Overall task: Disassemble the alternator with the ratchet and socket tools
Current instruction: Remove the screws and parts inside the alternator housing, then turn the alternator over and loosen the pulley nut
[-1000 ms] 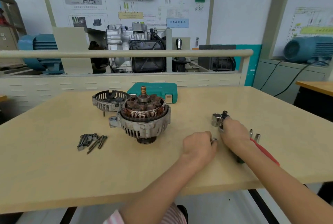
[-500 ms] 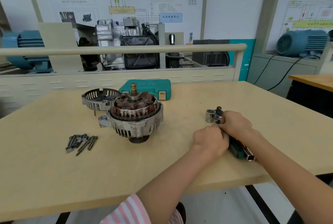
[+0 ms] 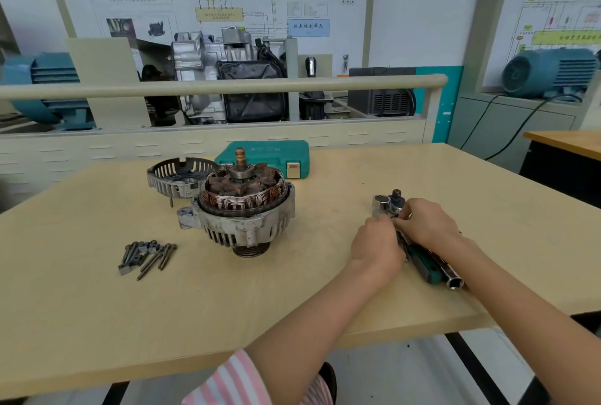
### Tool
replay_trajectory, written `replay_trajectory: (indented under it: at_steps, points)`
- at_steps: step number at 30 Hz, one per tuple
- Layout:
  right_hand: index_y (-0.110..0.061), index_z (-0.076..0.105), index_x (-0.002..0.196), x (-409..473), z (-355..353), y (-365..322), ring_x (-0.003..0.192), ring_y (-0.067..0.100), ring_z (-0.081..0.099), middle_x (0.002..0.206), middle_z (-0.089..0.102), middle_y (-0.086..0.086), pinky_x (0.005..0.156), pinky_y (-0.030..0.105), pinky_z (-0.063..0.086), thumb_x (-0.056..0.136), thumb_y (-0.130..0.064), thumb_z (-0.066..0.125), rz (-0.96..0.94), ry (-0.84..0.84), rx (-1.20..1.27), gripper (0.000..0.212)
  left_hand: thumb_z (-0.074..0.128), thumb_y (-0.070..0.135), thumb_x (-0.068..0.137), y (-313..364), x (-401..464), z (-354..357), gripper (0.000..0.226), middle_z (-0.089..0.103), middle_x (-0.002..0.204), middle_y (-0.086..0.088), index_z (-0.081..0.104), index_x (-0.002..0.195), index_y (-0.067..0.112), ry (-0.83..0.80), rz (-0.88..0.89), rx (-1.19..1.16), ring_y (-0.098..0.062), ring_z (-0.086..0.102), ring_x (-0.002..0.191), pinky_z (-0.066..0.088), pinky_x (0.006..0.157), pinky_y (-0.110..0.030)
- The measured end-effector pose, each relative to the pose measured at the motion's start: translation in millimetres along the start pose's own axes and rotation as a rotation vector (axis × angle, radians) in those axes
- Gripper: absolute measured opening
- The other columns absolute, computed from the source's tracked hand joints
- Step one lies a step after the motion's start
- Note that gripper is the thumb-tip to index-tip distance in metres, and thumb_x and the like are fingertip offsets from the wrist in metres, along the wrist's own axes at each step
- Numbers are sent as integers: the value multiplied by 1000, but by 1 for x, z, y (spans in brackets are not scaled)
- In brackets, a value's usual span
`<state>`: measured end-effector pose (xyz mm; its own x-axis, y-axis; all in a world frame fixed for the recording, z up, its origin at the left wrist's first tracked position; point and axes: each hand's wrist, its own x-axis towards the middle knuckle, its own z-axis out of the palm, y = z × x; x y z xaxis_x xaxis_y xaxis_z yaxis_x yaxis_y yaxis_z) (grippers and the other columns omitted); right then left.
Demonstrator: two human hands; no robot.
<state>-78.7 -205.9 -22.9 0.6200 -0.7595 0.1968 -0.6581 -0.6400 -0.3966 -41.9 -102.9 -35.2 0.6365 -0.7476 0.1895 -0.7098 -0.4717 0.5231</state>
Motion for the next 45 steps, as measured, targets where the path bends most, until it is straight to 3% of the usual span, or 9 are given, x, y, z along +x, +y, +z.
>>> replay_trajectory:
  at_steps: [10, 16, 20, 22, 25, 30, 37, 42, 45]
  points:
    - [-12, 57, 89, 0, 2, -12, 83, 28, 56, 92, 65, 9, 64, 31, 38, 88, -19, 52, -58, 190, 98, 9, 50, 15, 90, -13, -29, -22, 37, 51, 120, -15, 42, 124, 6, 27, 131, -86, -31, 51, 108, 44, 88, -41]
    - [-8, 56, 111, -14, 12, -75, 86, 19, 59, 97, 62, 5, 78, 37, 49, 86, -36, 61, -369, 194, 590, 37, 51, 9, 78, -62, -71, -82, 23, 60, 90, -10, 60, 99, 6, 698, 712, 47, -25, 55, 85, 42, 77, -31]
    - [-16, 37, 138, -35, 24, -122, 114, 9, 48, 129, 49, -3, 94, 26, 40, 66, -68, 56, -435, -160, 769, 91, 50, 20, 82, -109, -79, -130, 35, 49, 114, -3, 48, 115, 11, 998, 577, -19, -19, 47, 109, 33, 97, -25]
    - [-25, 31, 141, -43, 30, -136, 124, 9, 40, 140, 41, -5, 104, 32, 36, 55, -79, 52, -482, -263, 765, 104, 50, 27, 85, -133, -76, -156, 44, 49, 121, -3, 46, 125, 10, 942, 341, -176, -16, 45, 115, 35, 100, -25]
    - [-44, 32, 128, -47, 35, -147, 131, 13, 34, 141, 36, -5, 110, 39, 32, 53, -80, 54, -540, -312, 780, 87, 55, 39, 91, -166, -66, -183, 57, 37, 142, 9, 33, 141, 23, 514, 54, -403, -9, 36, 129, 36, 104, -26]
    - [-33, 20, 141, -42, 38, -154, 131, 12, 31, 145, 26, -6, 108, 33, 31, 49, -73, 62, -463, -420, 848, 109, 64, 68, 69, -195, -60, -201, 86, 32, 118, 40, 19, 140, 48, -57, -6, -441, 26, 42, 98, 41, 67, -1]
    - [-47, 37, 121, -33, 31, -152, 105, -9, 52, 119, 50, -25, 79, 14, 47, 57, -60, 69, -510, -553, 998, 73, 61, 70, 61, -192, -49, -205, 101, 20, 148, 16, 16, 146, 39, -32, -40, -230, -7, 24, 134, 26, 111, -35]
    - [-45, 49, 120, -30, 40, -154, 103, 5, 62, 120, 61, -11, 80, 24, 52, 53, -51, 76, -440, -606, 1188, 72, 70, 62, 63, -185, -55, -196, 81, 40, 113, 39, 28, 130, 44, 64, 36, -415, 33, 43, 93, 35, 74, 5]
    - [-38, 51, 124, -30, 47, -155, 106, 13, 63, 122, 62, -4, 86, 31, 52, 54, -40, 78, -385, -641, 1345, 75, 73, 64, 62, -186, -56, -186, 86, 49, 116, 31, 36, 133, 35, 139, 51, -481, 25, 49, 99, 41, 77, 0]
